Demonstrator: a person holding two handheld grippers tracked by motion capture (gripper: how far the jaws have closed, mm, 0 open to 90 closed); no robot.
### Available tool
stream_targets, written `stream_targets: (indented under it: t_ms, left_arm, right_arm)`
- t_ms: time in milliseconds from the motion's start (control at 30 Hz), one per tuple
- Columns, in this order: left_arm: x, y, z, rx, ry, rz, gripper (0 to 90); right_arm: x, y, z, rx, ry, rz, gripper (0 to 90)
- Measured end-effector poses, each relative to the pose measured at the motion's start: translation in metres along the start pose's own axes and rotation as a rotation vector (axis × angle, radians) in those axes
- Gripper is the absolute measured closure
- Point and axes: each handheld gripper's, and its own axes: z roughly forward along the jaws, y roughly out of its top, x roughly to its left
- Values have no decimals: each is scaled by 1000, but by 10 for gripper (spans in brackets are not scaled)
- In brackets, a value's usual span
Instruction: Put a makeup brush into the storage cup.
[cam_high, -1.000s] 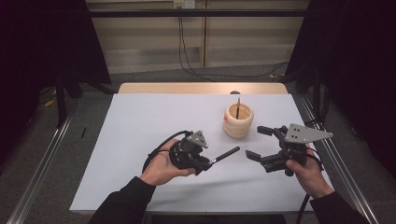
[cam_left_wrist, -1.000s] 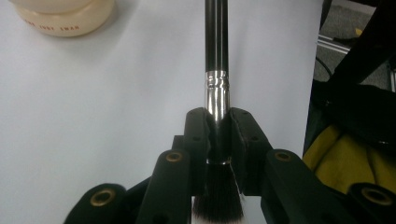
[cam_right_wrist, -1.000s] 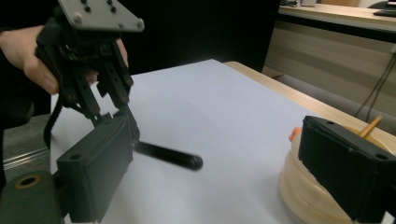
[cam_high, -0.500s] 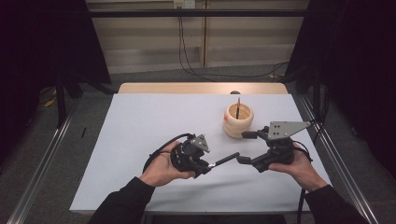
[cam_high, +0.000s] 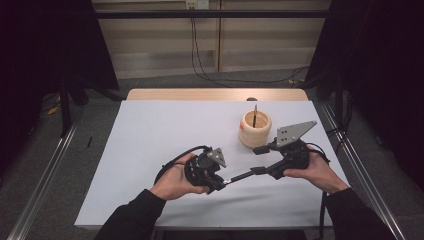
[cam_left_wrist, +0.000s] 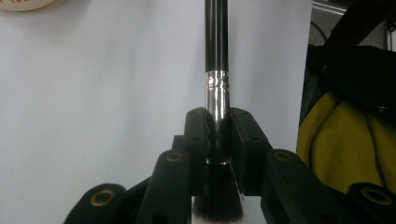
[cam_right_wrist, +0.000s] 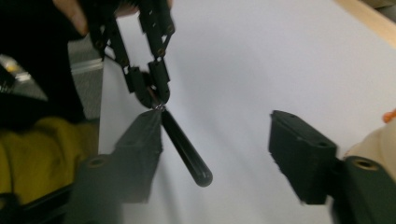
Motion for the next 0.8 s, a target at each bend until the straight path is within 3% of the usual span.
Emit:
stream_targets:
  t_ms: [167, 267, 300, 333, 633, 800]
  left_arm:
    - [0, -1, 2, -3, 0, -12, 777]
    - [1, -1, 3, 19, -9, 3, 778]
    - [-1, -1, 5, 11, -11, -23, 777]
    - [0, -1, 5, 31, -13, -3, 777]
    - [-3, 0, 12, 55, -36, 11, 778]
    - [-4, 0, 14, 67, -56, 33, 778]
  right_arm:
    - [1, 3, 10, 71, 48, -34, 413]
    - [4, 4, 17, 131, 79, -59, 441]
    - [5, 5, 18, 143, 84, -62, 445]
    - [6, 5, 19, 162, 89, -68, 467]
    - [9, 3, 35, 247, 127, -139, 537]
    - [15, 0, 45, 321, 173, -169, 571]
